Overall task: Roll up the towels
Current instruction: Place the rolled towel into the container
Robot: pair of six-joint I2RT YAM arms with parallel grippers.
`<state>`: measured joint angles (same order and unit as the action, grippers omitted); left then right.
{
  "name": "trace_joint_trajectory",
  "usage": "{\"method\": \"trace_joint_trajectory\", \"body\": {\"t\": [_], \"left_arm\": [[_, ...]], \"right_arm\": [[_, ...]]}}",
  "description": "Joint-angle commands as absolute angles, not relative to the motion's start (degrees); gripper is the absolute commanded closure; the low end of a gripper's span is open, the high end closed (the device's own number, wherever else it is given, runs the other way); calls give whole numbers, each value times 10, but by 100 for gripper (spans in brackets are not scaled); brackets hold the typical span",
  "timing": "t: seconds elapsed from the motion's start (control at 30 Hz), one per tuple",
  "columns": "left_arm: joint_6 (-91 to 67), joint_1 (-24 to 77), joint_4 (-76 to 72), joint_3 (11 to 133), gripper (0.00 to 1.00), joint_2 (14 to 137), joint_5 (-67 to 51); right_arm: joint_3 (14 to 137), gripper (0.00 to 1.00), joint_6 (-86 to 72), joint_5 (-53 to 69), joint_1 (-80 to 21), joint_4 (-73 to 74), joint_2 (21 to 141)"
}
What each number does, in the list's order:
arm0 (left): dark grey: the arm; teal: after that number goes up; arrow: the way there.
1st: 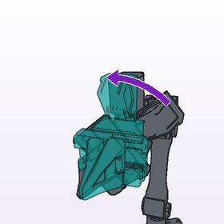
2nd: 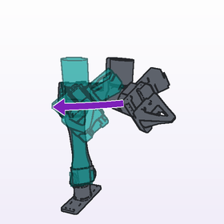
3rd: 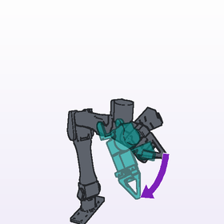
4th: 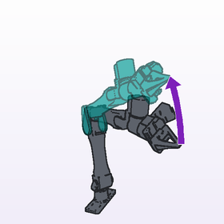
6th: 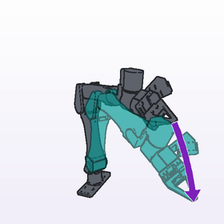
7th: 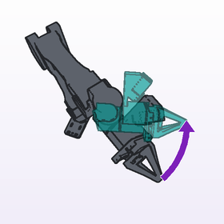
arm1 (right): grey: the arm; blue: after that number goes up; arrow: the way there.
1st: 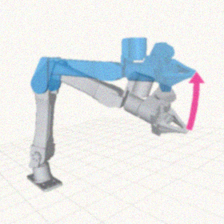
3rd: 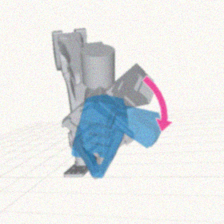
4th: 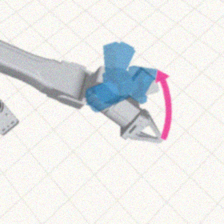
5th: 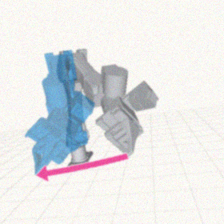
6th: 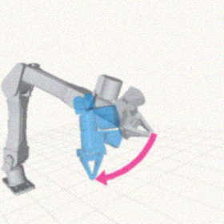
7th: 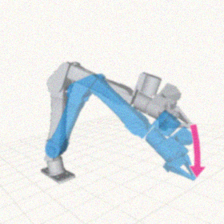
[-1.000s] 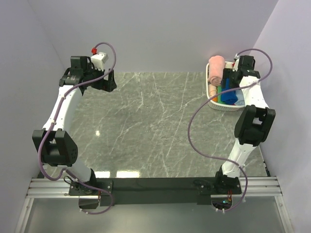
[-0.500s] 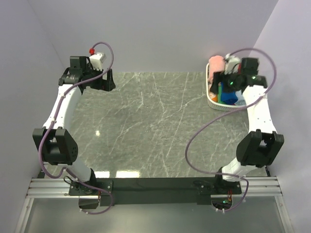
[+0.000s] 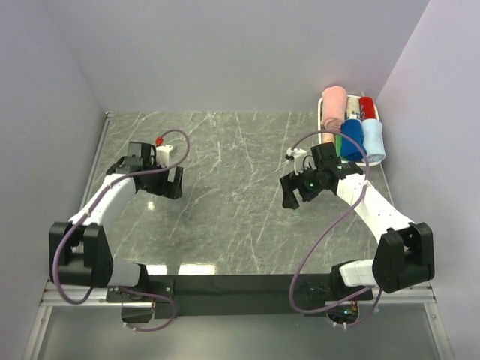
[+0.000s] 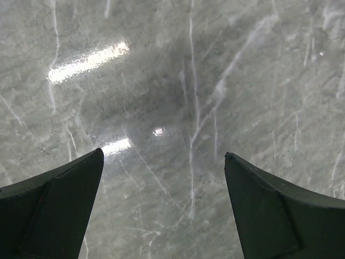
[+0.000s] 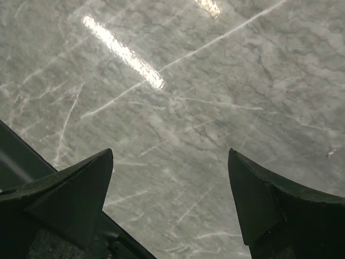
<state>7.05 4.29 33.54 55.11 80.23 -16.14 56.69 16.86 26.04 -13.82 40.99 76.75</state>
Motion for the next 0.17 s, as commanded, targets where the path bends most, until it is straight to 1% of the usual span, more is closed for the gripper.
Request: {"method": "trace_joint_trajectory", "body": {"t": [0.0,0.13], "left_arm": [[81,47,293,534,1,750,-153],[72,47,289,539,1,734,-154]], "right_arm": [[562,7,146,249,-149,356,740],[566,5,159,246,-149,370,736]]}}
